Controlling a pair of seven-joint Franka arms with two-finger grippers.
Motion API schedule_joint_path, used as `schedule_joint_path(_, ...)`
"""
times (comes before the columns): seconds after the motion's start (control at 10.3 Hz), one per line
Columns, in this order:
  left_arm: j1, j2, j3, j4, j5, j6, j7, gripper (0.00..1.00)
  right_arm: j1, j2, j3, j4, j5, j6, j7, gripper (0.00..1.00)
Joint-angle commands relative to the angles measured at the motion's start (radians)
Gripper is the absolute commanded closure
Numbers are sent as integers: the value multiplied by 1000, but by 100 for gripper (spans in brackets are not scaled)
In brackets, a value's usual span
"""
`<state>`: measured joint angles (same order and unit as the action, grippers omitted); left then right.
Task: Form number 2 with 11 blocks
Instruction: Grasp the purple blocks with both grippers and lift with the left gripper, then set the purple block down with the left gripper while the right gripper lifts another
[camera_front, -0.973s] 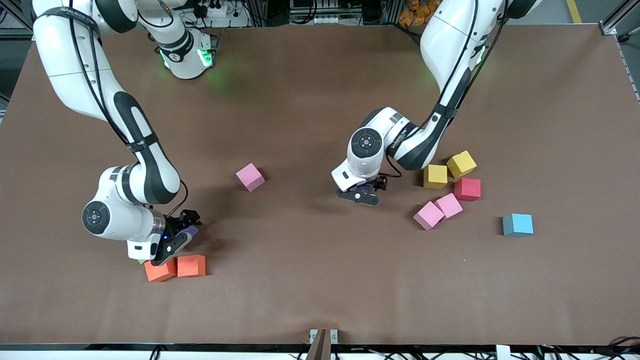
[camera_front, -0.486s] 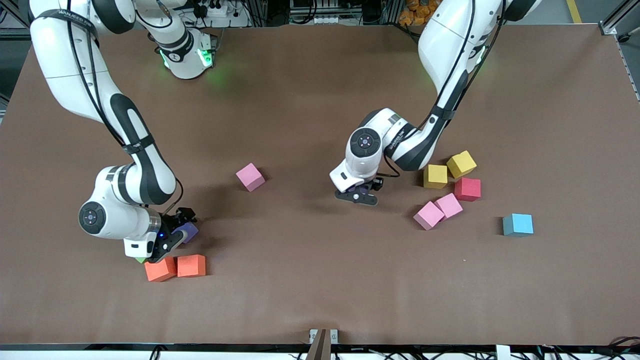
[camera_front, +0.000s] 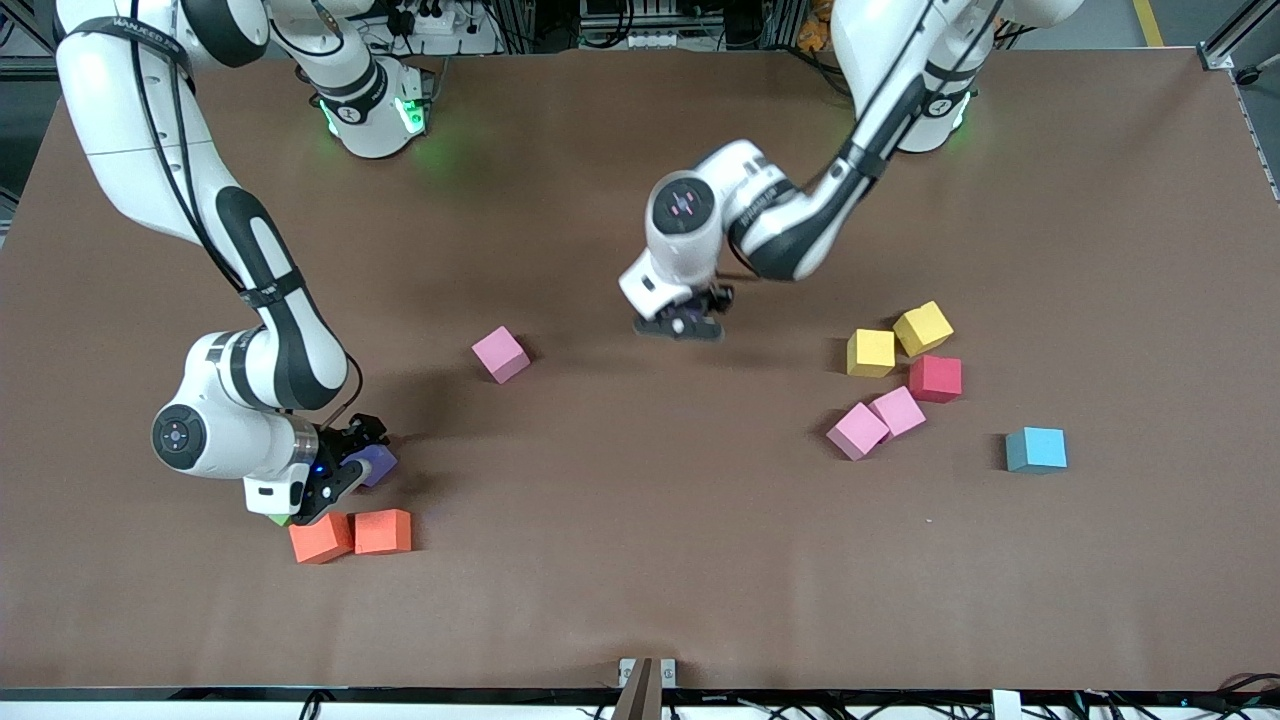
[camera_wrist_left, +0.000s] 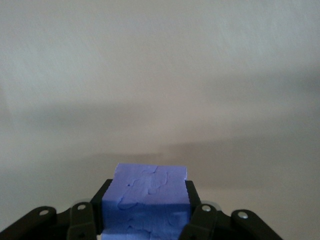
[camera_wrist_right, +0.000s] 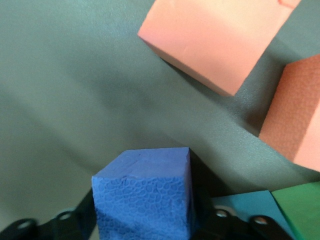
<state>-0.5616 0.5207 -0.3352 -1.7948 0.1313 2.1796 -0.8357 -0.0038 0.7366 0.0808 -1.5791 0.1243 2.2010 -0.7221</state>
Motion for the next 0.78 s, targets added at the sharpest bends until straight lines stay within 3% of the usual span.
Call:
schedule_joint_path(0.0,5,-25,-80,-64,5,8,-161,98,-12,-14,10,-9,14,-23,-22,66)
schedule_joint_path(0.1,6,-24,-125,-73,5,17,-199,98,-9,-17,10,-4,14,-26,-20,76)
schedule_joint_path(0.19,6,-24,-165,-83,5,29,-232,97,-2,-22,11,1,14,-27,-8,78)
schedule_joint_path(0.68,-78,37,-197,-97,17,97,-335,97,42,-62,17,62,15,-125,143,78)
